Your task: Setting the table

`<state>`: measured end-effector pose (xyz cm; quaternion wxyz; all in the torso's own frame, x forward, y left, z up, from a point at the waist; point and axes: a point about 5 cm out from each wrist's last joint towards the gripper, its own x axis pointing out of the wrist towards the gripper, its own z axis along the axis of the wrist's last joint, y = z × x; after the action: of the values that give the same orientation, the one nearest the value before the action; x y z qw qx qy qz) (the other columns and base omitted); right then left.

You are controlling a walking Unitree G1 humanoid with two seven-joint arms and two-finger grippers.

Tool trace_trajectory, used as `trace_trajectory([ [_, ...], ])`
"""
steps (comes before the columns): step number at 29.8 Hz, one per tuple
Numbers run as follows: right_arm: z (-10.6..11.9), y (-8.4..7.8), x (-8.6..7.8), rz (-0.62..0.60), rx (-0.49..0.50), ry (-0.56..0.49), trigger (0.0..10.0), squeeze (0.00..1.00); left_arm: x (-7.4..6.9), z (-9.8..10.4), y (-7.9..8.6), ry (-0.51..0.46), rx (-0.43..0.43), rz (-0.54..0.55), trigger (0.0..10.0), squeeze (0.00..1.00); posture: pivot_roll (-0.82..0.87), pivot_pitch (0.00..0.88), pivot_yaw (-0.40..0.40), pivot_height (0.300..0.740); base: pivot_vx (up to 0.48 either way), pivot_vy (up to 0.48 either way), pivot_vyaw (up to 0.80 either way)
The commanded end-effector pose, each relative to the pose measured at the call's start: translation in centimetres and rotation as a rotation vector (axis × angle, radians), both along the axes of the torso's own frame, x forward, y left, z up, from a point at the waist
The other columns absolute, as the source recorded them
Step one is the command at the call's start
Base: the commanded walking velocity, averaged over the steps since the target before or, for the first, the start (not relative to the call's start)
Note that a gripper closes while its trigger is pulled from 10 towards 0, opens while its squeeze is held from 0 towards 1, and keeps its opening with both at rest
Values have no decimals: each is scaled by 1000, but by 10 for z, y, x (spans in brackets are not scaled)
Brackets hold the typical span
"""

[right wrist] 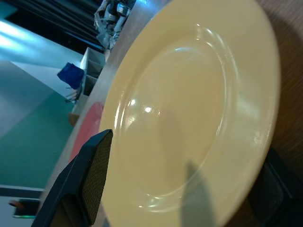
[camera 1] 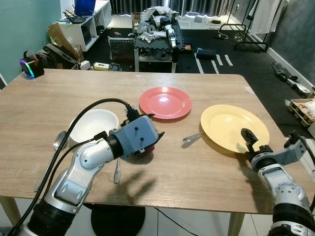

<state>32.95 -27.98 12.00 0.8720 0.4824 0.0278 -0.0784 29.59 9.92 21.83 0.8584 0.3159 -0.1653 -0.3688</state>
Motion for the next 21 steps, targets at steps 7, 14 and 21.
trace_trajectory([
  [7, 2, 9, -1, 64, -202, 21, 10000, 976, 0, -6, -1, 16, 22, 2, 10000, 0, -40, 0, 70, 740, 0, 0, 0],
  [14, 34, 55, 1, 281, -641, -115, 10000, 0, 1, -6, 0, 17, 21, 8, 10000, 0, -43, 0, 77, 740, 0, 0, 0],
  [21, 39, 102, -6, 479, -760, -181, 10000, 0, 3, -6, 2, 16, 22, 32, 10000, 0, -39, 0, 83, 740, 0, 0, 0],
])
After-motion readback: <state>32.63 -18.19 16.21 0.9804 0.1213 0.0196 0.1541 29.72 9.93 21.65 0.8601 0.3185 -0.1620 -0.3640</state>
